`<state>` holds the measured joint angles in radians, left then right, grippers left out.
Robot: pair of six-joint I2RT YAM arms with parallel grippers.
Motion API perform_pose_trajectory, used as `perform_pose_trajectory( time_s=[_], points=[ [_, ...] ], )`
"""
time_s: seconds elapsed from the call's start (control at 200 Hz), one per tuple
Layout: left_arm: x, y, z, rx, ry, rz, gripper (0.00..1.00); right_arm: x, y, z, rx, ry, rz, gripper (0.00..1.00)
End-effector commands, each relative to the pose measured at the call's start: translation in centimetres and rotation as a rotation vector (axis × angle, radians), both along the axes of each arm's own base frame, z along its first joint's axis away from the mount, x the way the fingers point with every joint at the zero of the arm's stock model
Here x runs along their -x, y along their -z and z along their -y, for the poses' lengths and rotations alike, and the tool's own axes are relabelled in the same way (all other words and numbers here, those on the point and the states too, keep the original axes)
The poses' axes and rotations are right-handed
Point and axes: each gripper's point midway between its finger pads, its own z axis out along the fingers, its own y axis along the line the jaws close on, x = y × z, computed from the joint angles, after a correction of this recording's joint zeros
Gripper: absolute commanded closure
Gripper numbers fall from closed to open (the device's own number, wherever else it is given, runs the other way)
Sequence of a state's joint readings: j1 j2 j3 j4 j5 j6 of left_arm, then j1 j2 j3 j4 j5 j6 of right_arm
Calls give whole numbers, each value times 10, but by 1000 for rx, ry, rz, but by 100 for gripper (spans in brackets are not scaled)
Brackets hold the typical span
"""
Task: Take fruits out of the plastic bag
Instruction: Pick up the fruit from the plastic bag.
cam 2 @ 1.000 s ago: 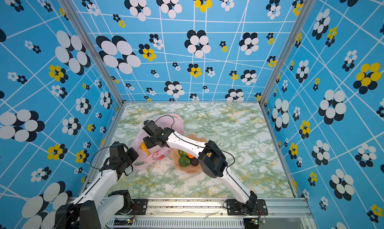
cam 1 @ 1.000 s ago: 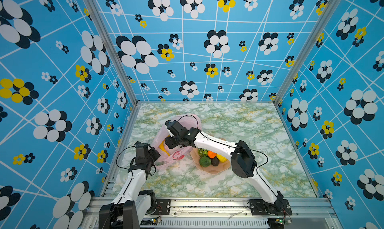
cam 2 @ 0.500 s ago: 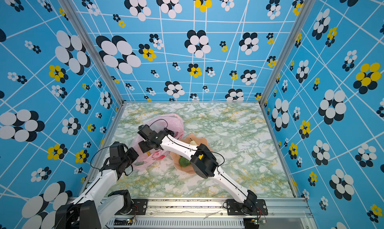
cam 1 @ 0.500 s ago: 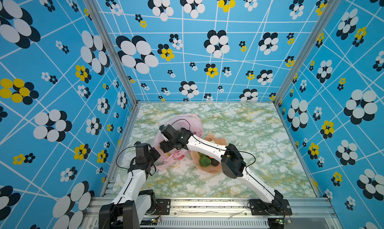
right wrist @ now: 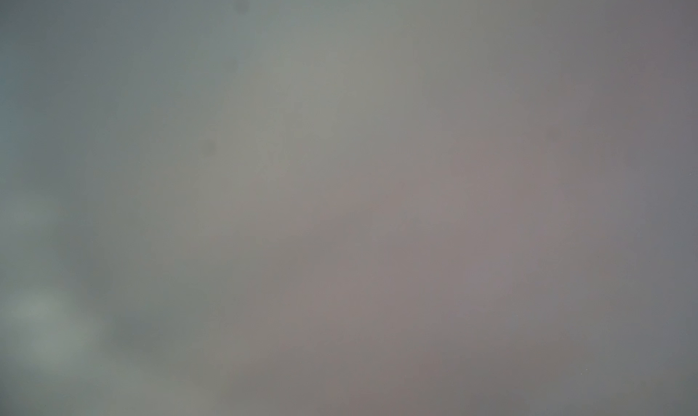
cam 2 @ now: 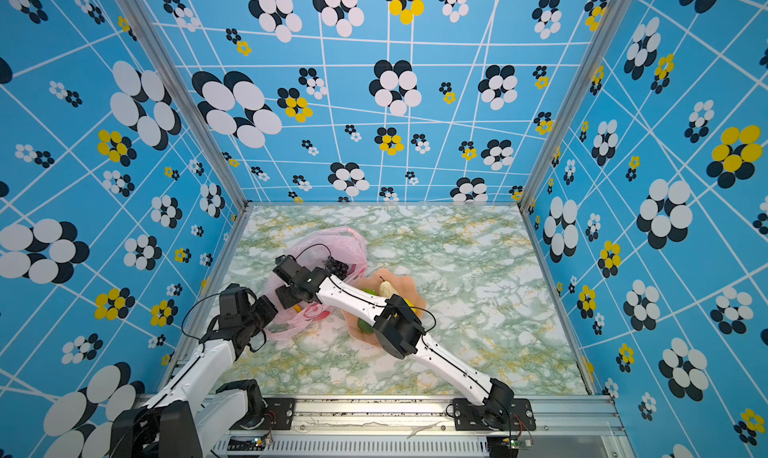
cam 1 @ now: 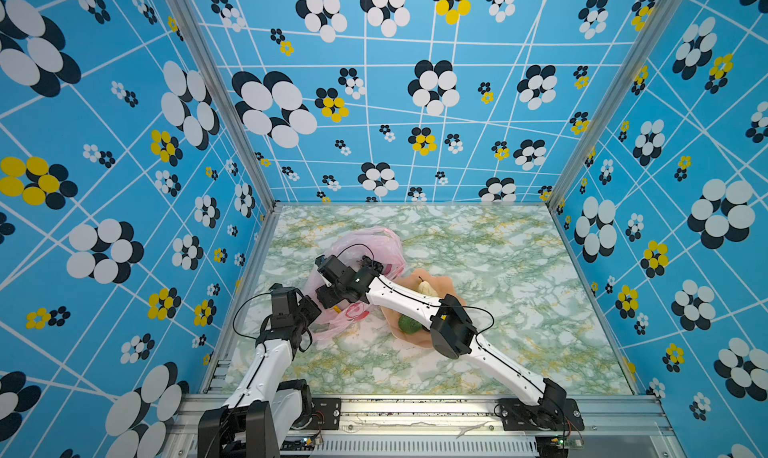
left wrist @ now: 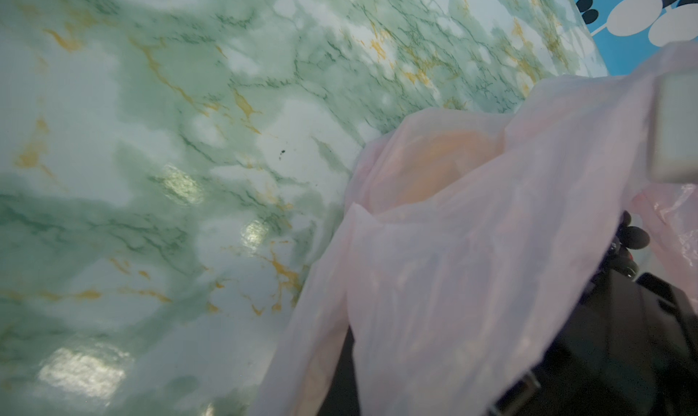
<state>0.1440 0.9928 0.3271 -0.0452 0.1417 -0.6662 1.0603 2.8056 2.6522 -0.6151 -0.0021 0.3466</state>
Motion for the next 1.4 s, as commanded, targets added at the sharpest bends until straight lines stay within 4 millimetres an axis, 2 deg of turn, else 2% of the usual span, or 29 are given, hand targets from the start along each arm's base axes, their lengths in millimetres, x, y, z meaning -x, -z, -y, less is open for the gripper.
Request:
perform_pose_trajectory(
  time_s=[0.0,0.08,0.235,0.41,0.88,1.07,1.19,1.325,1.395],
  points=[
    [2,3,0,2,2,7,100,3,26,16,105,6,-6,39],
    [2,3,-1,2,0,6,100,0,20,20,123,11,16,45],
    [1,3,-1,-2,3,8,100,-1,-4,21,109,2,41,61],
    [0,4,0,-1,7,6,100,2,-32,23,82,-11,56,69],
    [-4,1,6,12,41,29,100,16,-90,34,53,-89,92,73],
    [-8,-4,13,10,78,55,100,24,-99,42,78,-134,89,73],
    [-11,-15,24,-46,134,90,100,26,-103,44,85,-148,91,73],
    [-13,-27,41,-106,206,129,100,14,-99,45,85,-131,96,72],
    [-12,-27,41,-117,205,125,100,7,-96,47,95,-124,92,73]
  ],
)
